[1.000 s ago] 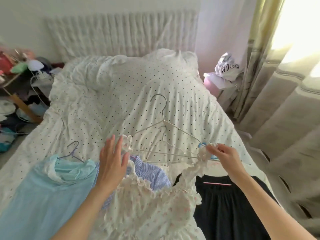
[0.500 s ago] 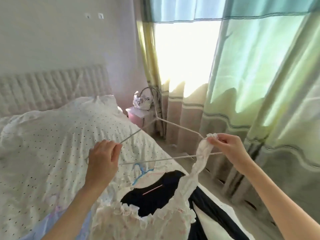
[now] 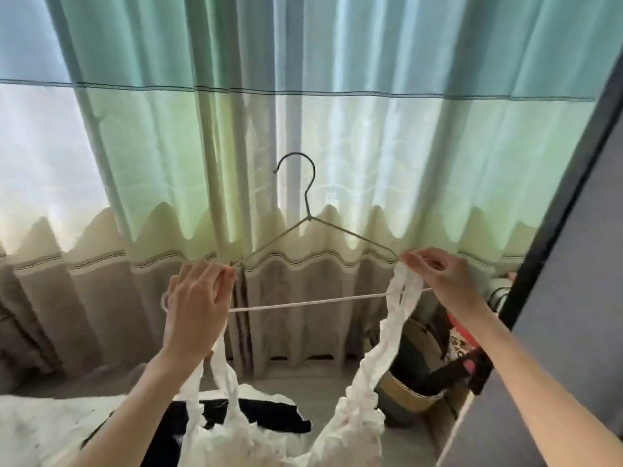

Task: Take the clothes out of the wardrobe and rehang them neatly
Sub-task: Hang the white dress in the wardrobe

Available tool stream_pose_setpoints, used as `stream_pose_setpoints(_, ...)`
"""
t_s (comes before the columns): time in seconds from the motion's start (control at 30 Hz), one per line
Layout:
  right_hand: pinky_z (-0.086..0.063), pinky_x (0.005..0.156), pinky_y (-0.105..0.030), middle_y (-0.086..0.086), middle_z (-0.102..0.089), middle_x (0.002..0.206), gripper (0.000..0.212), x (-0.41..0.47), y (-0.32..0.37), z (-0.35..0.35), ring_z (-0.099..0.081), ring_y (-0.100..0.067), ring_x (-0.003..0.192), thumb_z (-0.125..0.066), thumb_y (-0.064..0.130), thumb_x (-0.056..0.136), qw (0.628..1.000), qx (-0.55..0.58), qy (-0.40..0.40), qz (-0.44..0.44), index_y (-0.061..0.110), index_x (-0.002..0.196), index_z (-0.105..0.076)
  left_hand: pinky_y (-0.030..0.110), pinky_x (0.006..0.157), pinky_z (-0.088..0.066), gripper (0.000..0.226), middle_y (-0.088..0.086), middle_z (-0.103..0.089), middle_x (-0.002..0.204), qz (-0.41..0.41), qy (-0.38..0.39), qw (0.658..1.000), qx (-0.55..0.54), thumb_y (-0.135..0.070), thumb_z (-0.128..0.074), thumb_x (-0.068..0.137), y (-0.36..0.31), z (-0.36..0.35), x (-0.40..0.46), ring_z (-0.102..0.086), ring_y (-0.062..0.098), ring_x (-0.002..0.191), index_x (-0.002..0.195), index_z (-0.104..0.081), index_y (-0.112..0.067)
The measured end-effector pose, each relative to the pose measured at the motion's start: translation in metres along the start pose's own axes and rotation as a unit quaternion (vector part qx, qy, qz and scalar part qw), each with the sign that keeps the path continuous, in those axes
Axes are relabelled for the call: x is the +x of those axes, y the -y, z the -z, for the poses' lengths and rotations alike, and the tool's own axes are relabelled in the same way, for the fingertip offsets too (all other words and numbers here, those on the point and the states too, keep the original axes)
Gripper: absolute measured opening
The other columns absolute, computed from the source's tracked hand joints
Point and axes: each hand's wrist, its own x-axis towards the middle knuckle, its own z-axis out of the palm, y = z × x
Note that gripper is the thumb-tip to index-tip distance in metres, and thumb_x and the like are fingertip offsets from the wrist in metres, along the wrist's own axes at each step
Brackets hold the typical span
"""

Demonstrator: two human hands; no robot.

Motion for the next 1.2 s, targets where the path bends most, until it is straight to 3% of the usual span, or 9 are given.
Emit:
stream_pose_setpoints(0.1, -0.044, 0.063, -0.014, -0.009, -0.068, 0.081, 0.020, -0.031, -0.013, 0.074, -0.062, -0.021, 0.074, -0.065, 0.039, 0.078, 0.997, -0.030, -0.061, -0.040, 0.019, 0.079, -0.066, 0.037, 0.077, -0.034, 0.021, -0.004, -0.052, 0.073, -0.042, 0.031, 0.997, -0.064, -0.022, -0.054, 0.090, -0.065, -0.037, 0.004, -0.047, 0.020, 0.076, 0.078, -0.063, -0.008)
stream_pose_setpoints(0.2, -0.040, 0.056, -0.007, 0.000, -0.065, 0.071, 0.012, -0.068, -0.026, 0.143, -0.056, 0.001, 0.059, -0.068, 0.026, 0.082, 0.988, -0.074, -0.122, -0.066, 0.020, 0.071, -0.065, 0.039, 0.075, -0.035, 0.032, -0.004, -0.050, 0.072, -0.097, 0.064, 0.986, -0.117, -0.031, -0.045, 0.089, -0.127, -0.071, 0.003, -0.043, 0.019, 0.074, 0.075, -0.062, -0.009)
stream_pose_setpoints(0.5, -0.038, 0.064, -0.008, 0.004, -0.059, 0.073, 0.022, -0.155, -0.062, 0.286, -0.052, -0.006, 0.065, -0.071, 0.044, 0.071, 0.950, -0.180, -0.222, -0.124, 0.022, 0.073, -0.068, 0.034, 0.077, -0.029, 0.023, -0.005, -0.053, 0.073, -0.149, 0.140, 0.953, -0.224, -0.025, -0.054, 0.091, -0.282, -0.159, -0.028, -0.045, 0.017, 0.079, 0.077, -0.065, -0.010)
stream_pose_setpoints(0.6, -0.036, 0.063, -0.009, -0.003, -0.056, 0.074, 0.022, -0.176, -0.081, 0.314, -0.051, -0.011, 0.066, -0.073, 0.037, 0.075, 0.928, -0.228, -0.255, -0.146, 0.017, 0.070, -0.067, 0.042, 0.078, -0.032, 0.027, -0.005, -0.053, 0.075, -0.175, 0.162, 0.941, -0.240, -0.028, -0.050, 0.091, -0.318, -0.184, -0.041, -0.045, 0.018, 0.079, 0.076, -0.064, -0.010)
stream_pose_setpoints(0.77, -0.036, 0.066, -0.010, 0.002, -0.054, 0.075, 0.021, -0.216, -0.101, 0.349, -0.050, -0.004, 0.066, -0.072, 0.032, 0.078, 0.901, -0.284, -0.272, -0.183, 0.021, 0.063, -0.063, 0.041, 0.074, -0.030, 0.026, -0.007, -0.048, 0.070, -0.205, 0.210, 0.916, -0.275, -0.027, -0.049, 0.090, -0.368, -0.222, -0.070, -0.045, 0.023, 0.078, 0.068, -0.056, -0.015)
stream_pose_setpoints(0.9, -0.037, 0.070, -0.018, 0.004, -0.059, 0.077, 0.019, -0.245, -0.100, 0.371, -0.053, -0.006, 0.073, -0.065, 0.031, 0.084, 0.876, -0.302, -0.291, -0.237, 0.026, 0.066, -0.064, 0.035, 0.079, -0.023, 0.021, -0.004, -0.053, 0.074, -0.205, 0.240, 0.891, -0.327, -0.021, -0.055, 0.089, -0.409, -0.249, -0.090, -0.044, 0.019, 0.079, 0.071, -0.062, -0.014)
stream_pose_setpoints(1.03, -0.040, 0.073, -0.027, -0.008, -0.059, 0.075, 0.027, -0.266, -0.098, 0.384, -0.053, -0.018, 0.079, -0.056, 0.021, 0.089, 0.839, -0.334, -0.317, -0.290, 0.002, 0.073, -0.065, 0.028, 0.079, -0.018, 0.021, -0.006, -0.054, 0.075, -0.241, 0.264, 0.860, -0.364, -0.020, -0.055, 0.090, -0.457, -0.270, -0.104, -0.043, 0.017, 0.078, 0.071, -0.062, -0.014)
stream_pose_setpoints(1.13, -0.042, 0.070, -0.030, -0.013, -0.058, 0.069, 0.033, -0.285, -0.097, 0.392, -0.053, -0.021, 0.071, -0.058, 0.023, 0.088, 0.811, -0.347, -0.352, -0.314, -0.003, 0.068, -0.060, 0.029, 0.078, -0.020, 0.022, -0.006, -0.054, 0.074, -0.267, 0.309, 0.825, -0.392, -0.022, -0.055, 0.090, -0.486, -0.292, -0.111, -0.043, 0.019, 0.079, 0.072, -0.063, -0.014)
stream_pose_setpoints(1.2, -0.041, 0.061, -0.023, 0.000, -0.057, 0.060, 0.030, -0.296, -0.092, 0.394, -0.050, -0.011, 0.060, -0.060, 0.024, 0.088, 0.812, -0.314, -0.351, -0.345, 0.008, 0.062, -0.062, 0.034, 0.079, -0.023, 0.023, -0.004, -0.056, 0.076, -0.282, 0.342, 0.802, -0.402, -0.023, -0.054, 0.092, -0.504, -0.309, -0.115, -0.043, 0.021, 0.081, 0.073, -0.064, -0.015)
